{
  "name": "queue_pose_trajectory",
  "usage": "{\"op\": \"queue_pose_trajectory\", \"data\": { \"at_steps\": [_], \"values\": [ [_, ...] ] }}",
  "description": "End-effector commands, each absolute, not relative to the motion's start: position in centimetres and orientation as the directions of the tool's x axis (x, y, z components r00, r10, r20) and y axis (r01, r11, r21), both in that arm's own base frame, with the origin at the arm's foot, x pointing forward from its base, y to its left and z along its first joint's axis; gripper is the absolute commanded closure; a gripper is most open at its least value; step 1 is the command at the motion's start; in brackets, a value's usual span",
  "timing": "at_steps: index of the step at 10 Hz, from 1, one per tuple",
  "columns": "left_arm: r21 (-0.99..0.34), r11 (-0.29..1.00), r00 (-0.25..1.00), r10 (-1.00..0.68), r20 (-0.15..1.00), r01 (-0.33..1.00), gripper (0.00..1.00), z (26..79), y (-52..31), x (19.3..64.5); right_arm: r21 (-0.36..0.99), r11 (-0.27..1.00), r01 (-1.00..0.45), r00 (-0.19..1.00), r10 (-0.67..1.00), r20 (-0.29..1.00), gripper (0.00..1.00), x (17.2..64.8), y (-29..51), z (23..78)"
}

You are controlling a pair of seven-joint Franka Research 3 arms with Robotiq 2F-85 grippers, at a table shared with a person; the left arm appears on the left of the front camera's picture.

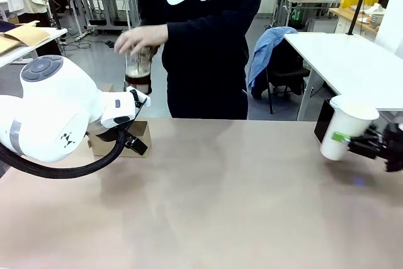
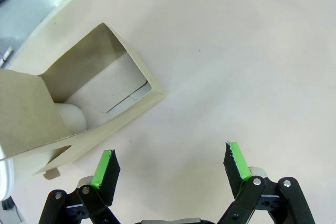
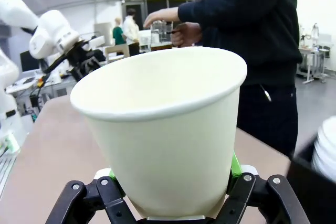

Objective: Pour a drink into a cup and package it in a carrier.
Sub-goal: Pick up the 600 ml Paper Cup and place it in the middle top area of the table.

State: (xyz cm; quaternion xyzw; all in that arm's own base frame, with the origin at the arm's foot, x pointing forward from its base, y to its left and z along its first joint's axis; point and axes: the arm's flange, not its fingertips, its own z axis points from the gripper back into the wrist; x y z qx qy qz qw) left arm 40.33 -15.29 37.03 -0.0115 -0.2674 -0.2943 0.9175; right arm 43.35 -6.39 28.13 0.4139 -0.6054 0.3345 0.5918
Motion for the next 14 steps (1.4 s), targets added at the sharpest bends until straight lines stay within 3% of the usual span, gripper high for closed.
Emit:
{"op": "queue_pose_trajectory", "data": {
  "at_steps": [1, 5, 9, 12, 13, 14],
  "values": [
    [0.135, 0.827, 0.684, -0.533, 0.498, 0.546, 0.00, 37.0, -15.2, 40.3, 0.080, 0.478, -0.875, 0.058, -0.060, 0.996, 0.19, 45.8, 0.5, 31.6],
    [0.135, 0.827, 0.684, -0.533, 0.498, 0.546, 0.00, 37.0, -15.2, 40.3, 0.126, 0.487, -0.864, 0.124, -0.037, 0.992, 0.19, 52.5, 9.5, 31.9],
    [0.135, 0.827, 0.684, -0.533, 0.498, 0.546, 0.00, 37.0, -15.2, 40.3, 0.150, 0.473, -0.868, 0.148, -0.042, 0.988, 0.19, 58.7, 13.5, 29.9],
    [0.135, 0.827, 0.684, -0.533, 0.498, 0.546, 0.00, 37.0, -15.2, 40.3, 0.142, 0.473, -0.870, 0.146, -0.029, 0.989, 0.19, 60.0, 14.3, 29.0],
    [0.135, 0.827, 0.684, -0.533, 0.498, 0.546, 0.00, 37.0, -15.2, 40.3, 0.143, 0.371, -0.918, 0.158, 0.012, 0.987, 0.19, 60.2, 13.7, 28.8],
    [0.135, 0.827, 0.684, -0.533, 0.498, 0.546, 0.00, 37.0, -15.2, 40.3, 0.126, 0.449, -0.885, 0.126, -0.030, 0.992, 0.19, 59.5, 13.6, 28.7]
  ]
}}
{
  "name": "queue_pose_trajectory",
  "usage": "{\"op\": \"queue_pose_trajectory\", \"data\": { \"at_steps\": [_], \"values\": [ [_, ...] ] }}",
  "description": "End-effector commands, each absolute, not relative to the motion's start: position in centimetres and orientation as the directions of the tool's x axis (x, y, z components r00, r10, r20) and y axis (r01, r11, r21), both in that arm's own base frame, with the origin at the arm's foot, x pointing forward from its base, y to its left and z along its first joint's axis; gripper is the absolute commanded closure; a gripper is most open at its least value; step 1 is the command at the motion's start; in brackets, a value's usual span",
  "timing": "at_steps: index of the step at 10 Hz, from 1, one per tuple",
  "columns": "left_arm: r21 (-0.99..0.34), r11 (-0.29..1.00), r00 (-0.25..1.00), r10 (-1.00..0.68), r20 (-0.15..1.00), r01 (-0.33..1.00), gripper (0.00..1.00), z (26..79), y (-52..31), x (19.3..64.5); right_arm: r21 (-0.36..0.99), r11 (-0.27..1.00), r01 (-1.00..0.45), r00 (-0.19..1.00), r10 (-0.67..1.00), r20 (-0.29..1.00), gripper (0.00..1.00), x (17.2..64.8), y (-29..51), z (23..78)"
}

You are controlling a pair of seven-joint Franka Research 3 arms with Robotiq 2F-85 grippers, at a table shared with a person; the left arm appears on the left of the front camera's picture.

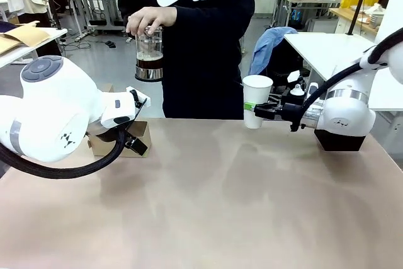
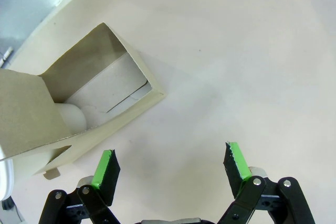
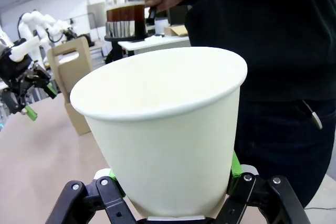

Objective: Pour a drink into a cup and package it in a carrier.
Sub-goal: Pick up the 600 ml Paper Cup and place it in the middle top area of the table, then when a person places the Paper Cup Lid on the 600 ml Paper Cup , lift the 600 ml Paper Cup.

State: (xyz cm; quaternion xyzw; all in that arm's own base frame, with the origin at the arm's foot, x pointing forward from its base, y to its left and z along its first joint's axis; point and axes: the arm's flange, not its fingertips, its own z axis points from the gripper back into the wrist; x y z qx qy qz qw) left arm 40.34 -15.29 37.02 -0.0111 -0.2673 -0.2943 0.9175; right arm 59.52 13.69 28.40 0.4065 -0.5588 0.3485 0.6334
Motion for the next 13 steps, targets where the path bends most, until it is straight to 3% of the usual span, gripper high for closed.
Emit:
{"op": "queue_pose_trajectory", "data": {
  "at_steps": [1, 13],
  "values": [
    [0.135, 0.827, 0.684, -0.533, 0.498, 0.546, 0.00, 37.04, -15.23, 40.34, 0.126, 0.449, -0.885, 0.126, -0.030, 0.992, 0.19, 59.46, 13.64, 28.72],
    [0.135, 0.827, 0.684, -0.533, 0.498, 0.546, 0.00, 37.04, -15.23, 40.34, 0.126, 0.449, -0.885, 0.126, -0.030, 0.992, 0.19, 59.46, 13.64, 28.72]
  ]
}}
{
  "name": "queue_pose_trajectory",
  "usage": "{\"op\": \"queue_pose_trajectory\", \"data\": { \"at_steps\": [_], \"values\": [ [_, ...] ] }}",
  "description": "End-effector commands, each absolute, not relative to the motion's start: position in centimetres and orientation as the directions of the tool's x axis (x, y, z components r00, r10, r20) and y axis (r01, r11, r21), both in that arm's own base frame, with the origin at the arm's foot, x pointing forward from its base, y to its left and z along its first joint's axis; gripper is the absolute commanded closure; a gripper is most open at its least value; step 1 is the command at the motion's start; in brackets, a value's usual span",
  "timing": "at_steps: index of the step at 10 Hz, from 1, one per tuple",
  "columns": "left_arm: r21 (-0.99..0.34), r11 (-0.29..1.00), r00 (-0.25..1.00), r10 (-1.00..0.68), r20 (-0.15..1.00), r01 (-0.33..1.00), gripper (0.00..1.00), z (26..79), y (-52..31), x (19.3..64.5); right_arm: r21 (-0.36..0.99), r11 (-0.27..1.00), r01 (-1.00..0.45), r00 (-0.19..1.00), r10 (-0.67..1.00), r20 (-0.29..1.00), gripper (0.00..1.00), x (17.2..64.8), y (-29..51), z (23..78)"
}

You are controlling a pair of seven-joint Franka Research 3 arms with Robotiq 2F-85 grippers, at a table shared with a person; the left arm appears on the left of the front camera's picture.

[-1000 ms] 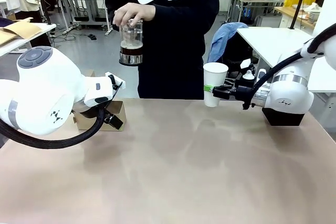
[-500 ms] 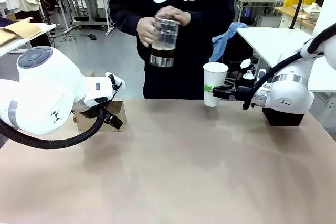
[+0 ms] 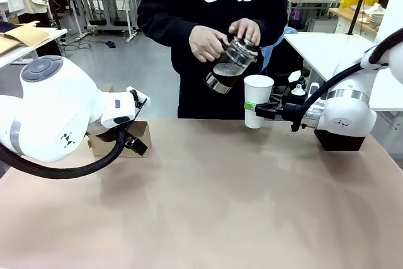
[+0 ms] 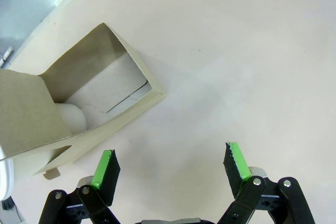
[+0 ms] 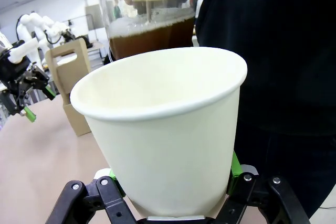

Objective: Pour a drink into a cup and package it in a carrier.
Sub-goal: When a person places the Paper Cup Lid on the 600 ml Paper Cup , lift the 600 ml Paper Cup.

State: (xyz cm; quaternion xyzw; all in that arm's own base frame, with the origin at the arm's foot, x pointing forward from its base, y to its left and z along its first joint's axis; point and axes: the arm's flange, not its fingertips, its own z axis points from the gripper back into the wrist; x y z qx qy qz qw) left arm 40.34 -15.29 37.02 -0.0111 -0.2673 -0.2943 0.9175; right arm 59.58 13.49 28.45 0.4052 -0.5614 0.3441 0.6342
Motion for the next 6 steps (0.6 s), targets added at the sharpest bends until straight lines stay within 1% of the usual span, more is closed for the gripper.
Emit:
{"op": "queue_pose_trajectory", "data": {
  "at_steps": [1, 6],
  "values": [
    [0.135, 0.827, 0.684, -0.533, 0.498, 0.546, 0.00, 37.04, -15.23, 40.34, 0.126, 0.449, -0.885, 0.126, -0.030, 0.992, 0.19, 59.46, 13.64, 28.72],
    [0.135, 0.827, 0.684, -0.533, 0.498, 0.546, 0.00, 37.04, -15.23, 40.34, 0.126, 0.449, -0.885, 0.126, -0.030, 0.992, 0.19, 59.46, 13.64, 28.72]
  ]
}}
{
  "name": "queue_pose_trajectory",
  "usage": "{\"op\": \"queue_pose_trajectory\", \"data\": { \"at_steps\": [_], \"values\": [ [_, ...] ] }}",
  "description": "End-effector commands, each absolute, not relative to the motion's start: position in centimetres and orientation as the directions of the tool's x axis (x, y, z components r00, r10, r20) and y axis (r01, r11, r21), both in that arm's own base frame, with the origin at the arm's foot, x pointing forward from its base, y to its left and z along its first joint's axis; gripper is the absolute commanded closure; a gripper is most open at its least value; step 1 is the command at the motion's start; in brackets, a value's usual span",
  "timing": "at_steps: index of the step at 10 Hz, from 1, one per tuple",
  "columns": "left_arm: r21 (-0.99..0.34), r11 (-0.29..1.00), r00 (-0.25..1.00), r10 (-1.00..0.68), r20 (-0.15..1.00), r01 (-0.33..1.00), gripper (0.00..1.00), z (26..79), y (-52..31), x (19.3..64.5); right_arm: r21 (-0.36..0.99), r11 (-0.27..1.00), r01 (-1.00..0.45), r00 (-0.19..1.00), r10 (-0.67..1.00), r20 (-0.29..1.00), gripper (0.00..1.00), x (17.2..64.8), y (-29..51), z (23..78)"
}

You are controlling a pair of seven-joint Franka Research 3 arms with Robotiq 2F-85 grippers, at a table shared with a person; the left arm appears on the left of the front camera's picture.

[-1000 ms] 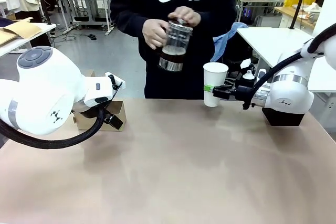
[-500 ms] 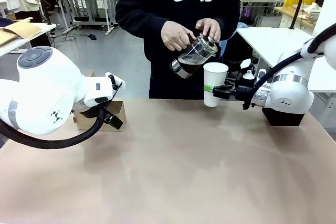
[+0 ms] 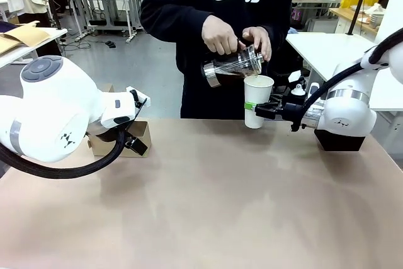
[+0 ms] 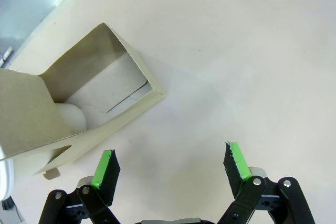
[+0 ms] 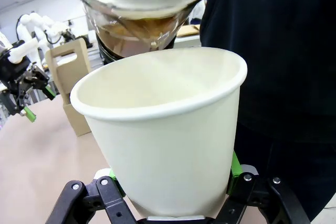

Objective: Pour a drink into a cup and package it in a carrier.
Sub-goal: When a person places the Paper Cup Lid on the 600 ml Paper Cup , lift the 600 ml Paper Cup.

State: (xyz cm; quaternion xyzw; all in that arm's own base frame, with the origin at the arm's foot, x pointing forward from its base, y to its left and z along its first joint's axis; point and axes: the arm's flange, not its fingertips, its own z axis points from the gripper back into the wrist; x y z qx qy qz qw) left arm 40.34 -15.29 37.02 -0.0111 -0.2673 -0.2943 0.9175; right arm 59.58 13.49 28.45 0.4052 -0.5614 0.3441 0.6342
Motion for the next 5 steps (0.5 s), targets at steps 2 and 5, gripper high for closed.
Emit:
{"op": "queue_pose_trajectory", "data": {
  "at_steps": [2, 5],
  "values": [
    [0.135, 0.827, 0.684, -0.533, 0.498, 0.546, 0.00, 37.04, -15.23, 40.34, 0.126, 0.449, -0.885, 0.126, -0.030, 0.992, 0.19, 59.46, 13.64, 28.72],
    [0.135, 0.827, 0.684, -0.533, 0.498, 0.546, 0.00, 37.04, -15.23, 40.34, 0.126, 0.449, -0.885, 0.126, -0.030, 0.992, 0.19, 59.46, 13.64, 28.72]
  ]
}}
